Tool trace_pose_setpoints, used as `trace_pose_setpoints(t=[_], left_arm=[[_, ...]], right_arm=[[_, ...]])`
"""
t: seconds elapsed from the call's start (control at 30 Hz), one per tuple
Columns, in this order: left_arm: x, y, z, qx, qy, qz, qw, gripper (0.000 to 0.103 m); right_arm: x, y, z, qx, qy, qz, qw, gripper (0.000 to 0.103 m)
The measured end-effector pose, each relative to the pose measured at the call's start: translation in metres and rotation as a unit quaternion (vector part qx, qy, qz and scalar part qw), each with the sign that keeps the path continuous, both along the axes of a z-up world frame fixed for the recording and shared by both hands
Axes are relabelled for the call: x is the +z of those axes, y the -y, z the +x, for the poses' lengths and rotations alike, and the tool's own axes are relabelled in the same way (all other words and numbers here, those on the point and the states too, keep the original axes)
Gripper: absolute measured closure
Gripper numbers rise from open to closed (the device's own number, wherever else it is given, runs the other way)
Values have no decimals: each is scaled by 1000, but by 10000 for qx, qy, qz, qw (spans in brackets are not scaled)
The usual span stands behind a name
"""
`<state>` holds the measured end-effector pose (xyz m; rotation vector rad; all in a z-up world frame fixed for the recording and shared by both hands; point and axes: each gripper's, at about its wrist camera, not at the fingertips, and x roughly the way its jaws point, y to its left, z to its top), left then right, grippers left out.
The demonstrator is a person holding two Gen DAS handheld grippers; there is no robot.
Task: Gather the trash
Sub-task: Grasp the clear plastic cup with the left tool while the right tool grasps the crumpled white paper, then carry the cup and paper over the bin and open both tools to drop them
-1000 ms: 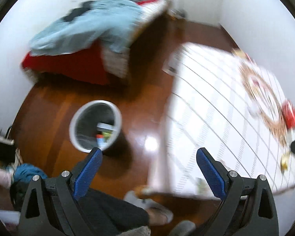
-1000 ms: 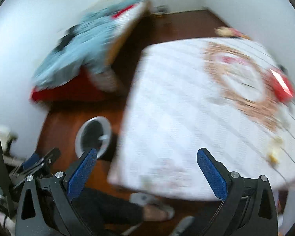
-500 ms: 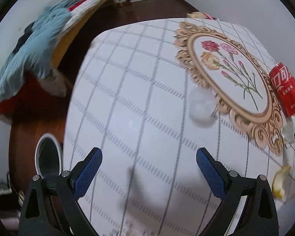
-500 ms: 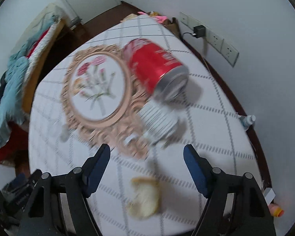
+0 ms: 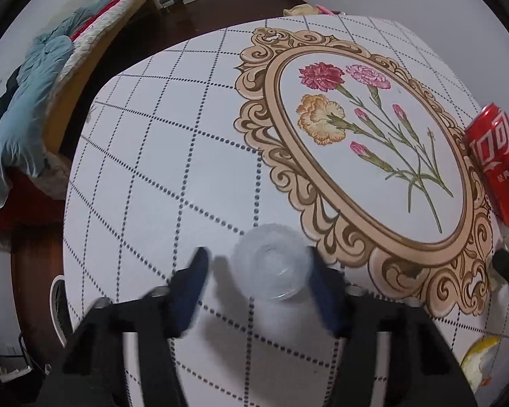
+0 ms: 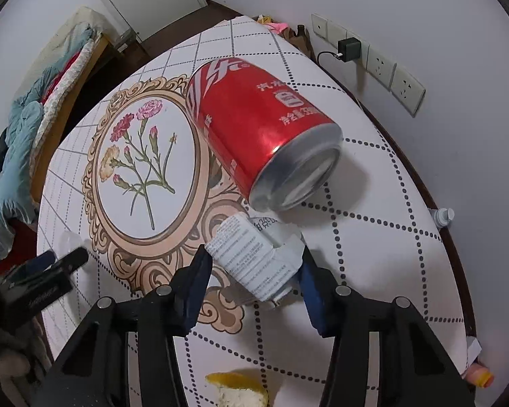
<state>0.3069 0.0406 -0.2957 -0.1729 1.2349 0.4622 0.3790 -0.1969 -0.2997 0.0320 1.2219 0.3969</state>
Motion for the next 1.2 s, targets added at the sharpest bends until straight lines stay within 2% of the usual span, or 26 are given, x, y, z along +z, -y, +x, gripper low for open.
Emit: trace_pose_setpoints(t=[0.13,0.33,0.53,0.7,0.83,0.97,1.1,1.2], left_arm=[[4,0,-2,-50,94,46,9999,66],[20,0,-17,53,339,328,9989,66],[58,-13,-54,335,742,642,9946,66],[101,-41,-105,663,1100,904,9876,66],[129,-78,-161,1056,1292,1113,9797,66],[144,-122,-227,1589,1329,1291,9698,66],[138,-168,-297,2223,1212,1404,9572,66],[113,-207,-347,2742,966,1343,9473,66]], right_arm=[[2,-3,-3,102,86,-97,9999,54],[17,-8,-16,276,262,-122,9992,54],[49,-23,-43,531,472,111,9974,54],[80,-57,-70,916,567,458,9931,54],[106,-104,-101,1378,662,734,9855,54],[123,-163,-139,1939,651,982,9739,54],[125,-242,-191,2651,520,1111,9564,54],[111,-303,-234,3118,288,1126,9430,54]])
